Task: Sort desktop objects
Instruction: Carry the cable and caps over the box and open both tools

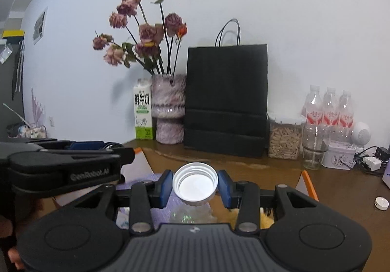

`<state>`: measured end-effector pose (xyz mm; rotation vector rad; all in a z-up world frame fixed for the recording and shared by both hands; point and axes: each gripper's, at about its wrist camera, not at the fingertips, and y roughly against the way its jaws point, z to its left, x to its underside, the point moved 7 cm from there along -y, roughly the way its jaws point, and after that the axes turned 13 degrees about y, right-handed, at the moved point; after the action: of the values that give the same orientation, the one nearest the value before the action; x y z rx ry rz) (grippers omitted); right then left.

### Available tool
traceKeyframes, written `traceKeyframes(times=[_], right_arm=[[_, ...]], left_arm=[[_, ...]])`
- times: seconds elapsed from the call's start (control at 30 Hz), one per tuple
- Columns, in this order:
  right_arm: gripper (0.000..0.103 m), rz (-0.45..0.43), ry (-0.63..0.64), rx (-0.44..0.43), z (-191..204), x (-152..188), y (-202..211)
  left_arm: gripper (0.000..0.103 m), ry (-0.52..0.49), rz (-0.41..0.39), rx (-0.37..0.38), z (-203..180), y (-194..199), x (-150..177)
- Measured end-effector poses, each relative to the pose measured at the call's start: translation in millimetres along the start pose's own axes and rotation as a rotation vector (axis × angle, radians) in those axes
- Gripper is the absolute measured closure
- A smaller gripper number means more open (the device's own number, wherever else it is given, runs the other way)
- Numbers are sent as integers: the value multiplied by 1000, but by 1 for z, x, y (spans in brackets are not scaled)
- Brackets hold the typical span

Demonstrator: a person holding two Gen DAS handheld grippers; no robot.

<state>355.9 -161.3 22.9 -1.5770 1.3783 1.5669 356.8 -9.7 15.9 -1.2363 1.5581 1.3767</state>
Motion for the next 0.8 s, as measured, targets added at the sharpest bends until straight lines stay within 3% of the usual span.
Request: traceKeyframes(times=[0.13, 0.43, 0.47, 0.5, 0.53, 0.57, 0.6, 0.67, 0.7, 0.8], right_arm=[[64, 18, -10, 7, 0, 11, -3], [62, 24, -23, 18, -3, 18, -2], [52, 22, -27, 25, -4, 18, 0], [35, 17, -32, 32, -6, 18, 2], [25, 9, -36, 44, -8, 17, 5], [17, 2, -38, 68, -10, 16, 7], [14, -7, -38, 83, -12, 15, 10], [6, -17, -56, 94, -17, 15, 15], [0, -20, -66, 100, -19, 14, 17], [0, -21, -71, 105, -21, 14, 19]], left_arm=[[59, -1, 42, -8, 3, -6, 11], [58, -35, 17, -14, -1, 2, 18], [57, -35, 11, -16, -1, 3, 17], [50, -37, 0, -24, -1, 5, 17], [43, -39, -11, -34, -1, 7, 15], [27, -36, -30, -53, 1, 9, 13], [13, -38, -51, -68, 2, 12, 11], [0, -32, -86, -81, 5, 15, 7], [0, -23, -106, -86, 7, 17, 6], [0, -30, -122, -89, 7, 20, 5]])
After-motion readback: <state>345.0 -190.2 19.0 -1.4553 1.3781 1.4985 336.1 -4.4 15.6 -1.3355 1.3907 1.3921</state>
